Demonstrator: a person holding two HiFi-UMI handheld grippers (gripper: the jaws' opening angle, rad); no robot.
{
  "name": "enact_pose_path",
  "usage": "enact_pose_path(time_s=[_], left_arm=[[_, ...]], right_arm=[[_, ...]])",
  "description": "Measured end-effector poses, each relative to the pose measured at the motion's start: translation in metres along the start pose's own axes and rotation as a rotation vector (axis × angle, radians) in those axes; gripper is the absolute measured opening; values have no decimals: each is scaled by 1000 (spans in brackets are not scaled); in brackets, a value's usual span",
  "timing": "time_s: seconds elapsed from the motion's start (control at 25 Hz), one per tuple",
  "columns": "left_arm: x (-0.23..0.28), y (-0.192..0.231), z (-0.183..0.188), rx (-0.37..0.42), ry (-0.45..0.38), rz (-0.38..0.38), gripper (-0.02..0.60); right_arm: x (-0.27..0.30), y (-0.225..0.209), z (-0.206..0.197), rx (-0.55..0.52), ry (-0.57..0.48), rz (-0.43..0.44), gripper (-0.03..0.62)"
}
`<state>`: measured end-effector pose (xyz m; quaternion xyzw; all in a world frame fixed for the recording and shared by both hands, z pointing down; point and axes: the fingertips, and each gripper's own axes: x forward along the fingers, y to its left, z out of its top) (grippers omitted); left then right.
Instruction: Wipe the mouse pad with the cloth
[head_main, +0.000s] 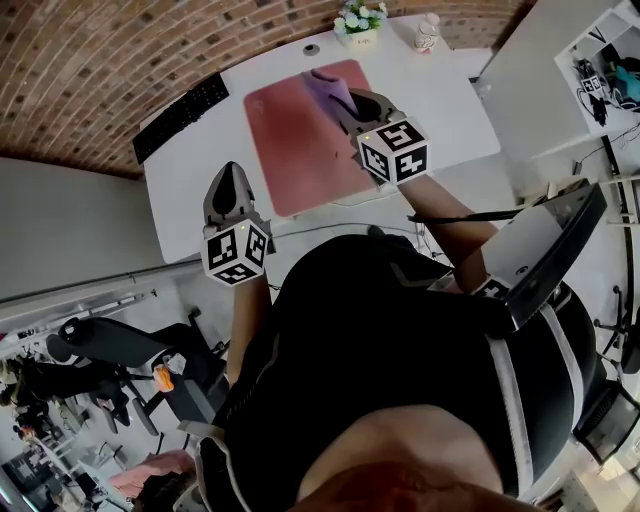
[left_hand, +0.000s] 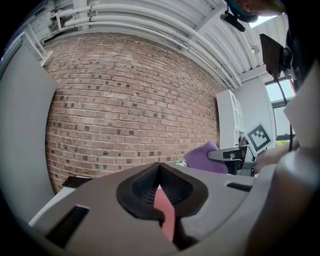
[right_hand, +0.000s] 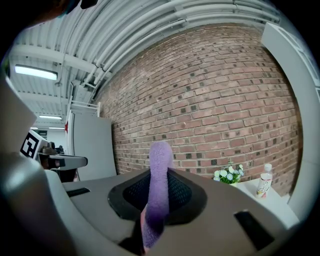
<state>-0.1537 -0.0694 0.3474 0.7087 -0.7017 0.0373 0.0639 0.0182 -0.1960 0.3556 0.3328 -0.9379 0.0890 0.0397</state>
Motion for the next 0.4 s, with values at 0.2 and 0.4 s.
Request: enact_pose_path(time_s=[0.2, 0.4], left_arm=[[0, -4, 3, 4, -5, -18, 2], [3, -4, 4, 7, -8, -34, 2]], right_arm=[[0, -1, 4, 10, -10, -10, 58], [2, -1, 8, 13, -28, -15, 58]])
